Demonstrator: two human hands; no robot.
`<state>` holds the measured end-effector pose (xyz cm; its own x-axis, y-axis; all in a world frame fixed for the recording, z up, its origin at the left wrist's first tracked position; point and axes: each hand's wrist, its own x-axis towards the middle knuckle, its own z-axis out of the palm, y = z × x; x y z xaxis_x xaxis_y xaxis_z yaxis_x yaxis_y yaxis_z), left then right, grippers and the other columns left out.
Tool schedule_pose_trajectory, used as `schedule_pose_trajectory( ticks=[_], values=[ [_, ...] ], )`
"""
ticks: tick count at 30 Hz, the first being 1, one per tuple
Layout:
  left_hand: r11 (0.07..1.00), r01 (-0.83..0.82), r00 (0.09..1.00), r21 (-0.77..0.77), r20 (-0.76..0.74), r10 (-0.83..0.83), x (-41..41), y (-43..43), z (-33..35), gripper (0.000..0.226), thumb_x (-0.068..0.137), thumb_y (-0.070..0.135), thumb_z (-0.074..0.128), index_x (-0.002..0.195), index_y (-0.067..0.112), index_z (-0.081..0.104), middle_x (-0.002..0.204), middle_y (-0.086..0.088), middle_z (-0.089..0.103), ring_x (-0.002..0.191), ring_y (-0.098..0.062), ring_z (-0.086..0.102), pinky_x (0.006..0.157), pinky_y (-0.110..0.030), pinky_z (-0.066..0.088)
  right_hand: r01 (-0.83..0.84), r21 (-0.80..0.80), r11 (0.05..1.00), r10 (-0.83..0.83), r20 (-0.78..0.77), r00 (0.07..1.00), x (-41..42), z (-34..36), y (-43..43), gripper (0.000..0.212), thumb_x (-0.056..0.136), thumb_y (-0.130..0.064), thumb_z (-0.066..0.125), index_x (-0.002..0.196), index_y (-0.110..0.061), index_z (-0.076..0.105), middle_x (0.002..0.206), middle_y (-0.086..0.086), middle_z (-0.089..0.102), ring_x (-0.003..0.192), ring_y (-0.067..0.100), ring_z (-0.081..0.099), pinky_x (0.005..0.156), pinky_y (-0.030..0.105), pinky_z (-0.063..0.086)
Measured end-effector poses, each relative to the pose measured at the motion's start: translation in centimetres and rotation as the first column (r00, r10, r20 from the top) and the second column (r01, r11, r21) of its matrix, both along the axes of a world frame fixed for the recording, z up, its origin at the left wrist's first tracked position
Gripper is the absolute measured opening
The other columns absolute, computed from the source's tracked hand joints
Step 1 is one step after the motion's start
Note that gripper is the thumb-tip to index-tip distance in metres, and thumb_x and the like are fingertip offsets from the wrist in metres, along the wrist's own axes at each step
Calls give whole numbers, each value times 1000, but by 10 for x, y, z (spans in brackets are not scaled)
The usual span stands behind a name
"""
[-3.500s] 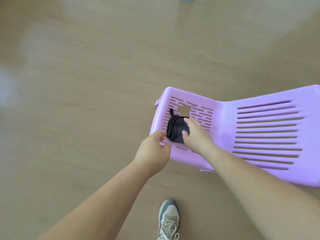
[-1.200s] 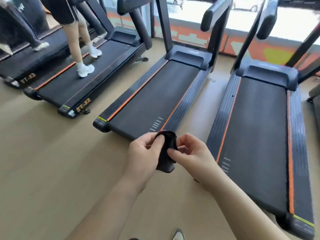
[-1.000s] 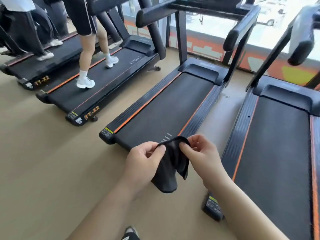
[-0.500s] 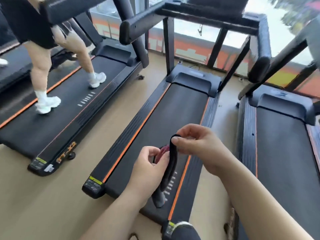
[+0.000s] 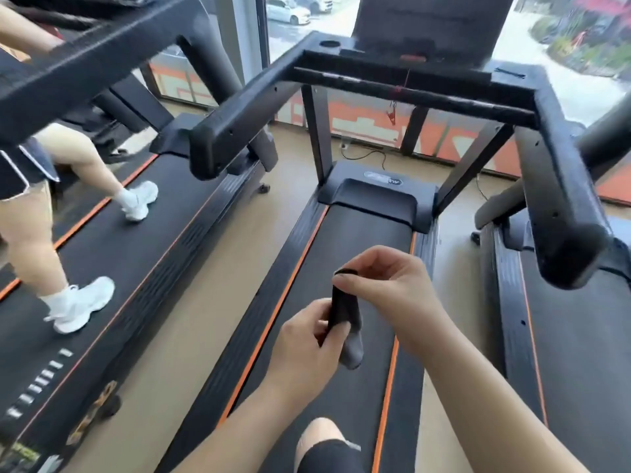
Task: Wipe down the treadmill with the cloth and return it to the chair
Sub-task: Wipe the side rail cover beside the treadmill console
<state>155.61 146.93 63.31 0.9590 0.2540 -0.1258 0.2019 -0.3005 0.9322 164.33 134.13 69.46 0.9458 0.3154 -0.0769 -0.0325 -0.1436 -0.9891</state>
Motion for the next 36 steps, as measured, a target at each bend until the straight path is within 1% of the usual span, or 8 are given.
schedule_pose_trajectory(
  ticks=[3,8,13,16,20,25,28,36],
  values=[
    [993,-51,996,-111,-72,43,91,11,33,17,98,20,64,95,35,70,82,6,76,78,-17,73,70,-47,62,37,-12,999,-37,-32,999,95,23,-1,13,79,-7,84,78,-15,74,83,12,75,77,19,69,78,41,58],
    [985,-167,986,-48,0,167,210,36,108,33,91,24,76,109,49,63,90,14,75,89,-5,72,86,-37,58,129,-249,960,-135,-9,991,227,74,1,24,87,-27,77,110,-30,69,96,-6,73,87,13,69,76,34,59],
    [988,-73,995,137,-58,82,295,73,182,39,92,28,73,126,44,62,98,31,69,96,12,62,90,-23,55,-3,-302,953,-10,-40,999,310,144,42,8,92,-33,71,95,-26,74,85,-5,73,71,6,62,62,22,50],
    [935,151,983,321,-145,-109,355,103,208,60,91,16,65,146,31,49,125,16,61,117,-3,58,90,-9,36,-116,-310,944,110,-37,993,368,173,76,9,93,-33,69,92,-25,74,79,-5,74,64,1,62,58,17,48],
    [876,215,977,431,-83,-198,451,144,215,36,89,16,63,124,25,64,109,4,61,106,-16,58,90,-26,44,-161,-363,918,179,17,984,456,182,112,10,93,-30,68,94,-23,75,82,-5,75,66,-2,62,66,19,51],
    [926,40,984,374,147,-102,581,182,219,20,92,26,68,109,36,73,97,18,65,98,-4,61,88,-27,49,-23,-370,929,38,33,999,569,184,136,9,92,-28,68,100,-25,72,90,-3,73,70,5,64,59,26,56],
    [972,-21,990,233,137,-12,650,191,224,23,97,25,65,113,38,74,103,21,69,102,4,62,94,-23,49,61,-373,926,-30,87,996,632,181,141,14,93,-30,69,107,-27,70,90,-5,70,64,-1,59,60,14,48],
    [954,-186,982,233,54,179,801,206,207,32,95,20,67,126,31,67,107,24,67,108,-4,63,100,-25,50,2,-506,863,105,183,978,803,132,154,25,93,-33,65,117,-29,66,105,-10,72,95,7,66,90,29,53]
  ],
)
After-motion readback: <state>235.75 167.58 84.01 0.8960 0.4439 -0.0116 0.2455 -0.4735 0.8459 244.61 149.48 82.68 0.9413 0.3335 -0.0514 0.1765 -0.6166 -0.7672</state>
